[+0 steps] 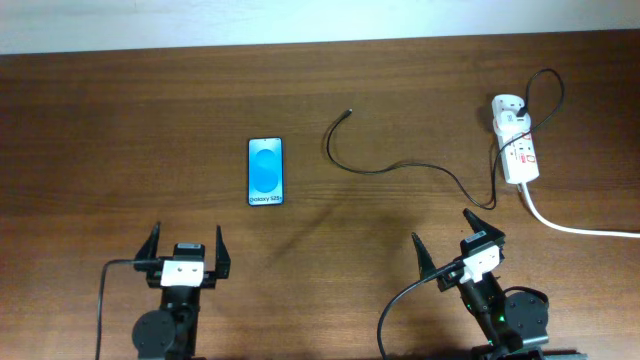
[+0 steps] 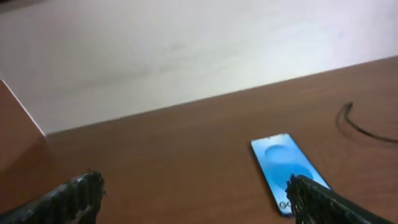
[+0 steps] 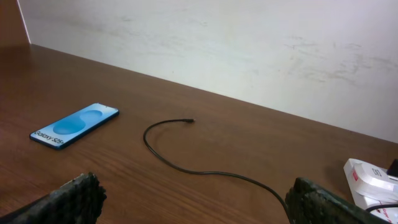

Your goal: Plug charger to phone and switch on socket

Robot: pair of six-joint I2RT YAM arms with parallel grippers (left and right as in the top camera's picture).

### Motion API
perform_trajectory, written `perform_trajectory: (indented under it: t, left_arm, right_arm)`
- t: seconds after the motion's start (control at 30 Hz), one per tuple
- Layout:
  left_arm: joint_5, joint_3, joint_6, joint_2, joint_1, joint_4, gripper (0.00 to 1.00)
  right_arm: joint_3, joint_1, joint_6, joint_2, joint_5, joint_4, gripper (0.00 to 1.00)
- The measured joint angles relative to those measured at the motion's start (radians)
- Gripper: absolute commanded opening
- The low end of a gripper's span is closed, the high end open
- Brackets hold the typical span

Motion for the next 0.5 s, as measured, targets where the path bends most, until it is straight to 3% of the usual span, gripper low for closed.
perform_trajectory:
  t: [0.23, 0.5]
  left_arm:
    - [0.003, 0.051, -0.045, 0.133, 0.0, 0.032, 0.99]
    - [0.097, 0.491, -0.053, 0.723, 0.001, -0.007, 0.99]
  right_arm:
    - [0.0, 0.0, 0.0, -0.001, 0.0, 0.0, 0.98]
    - [-0.001, 0.0, 0.0, 0.001, 0.0, 0.001, 0.98]
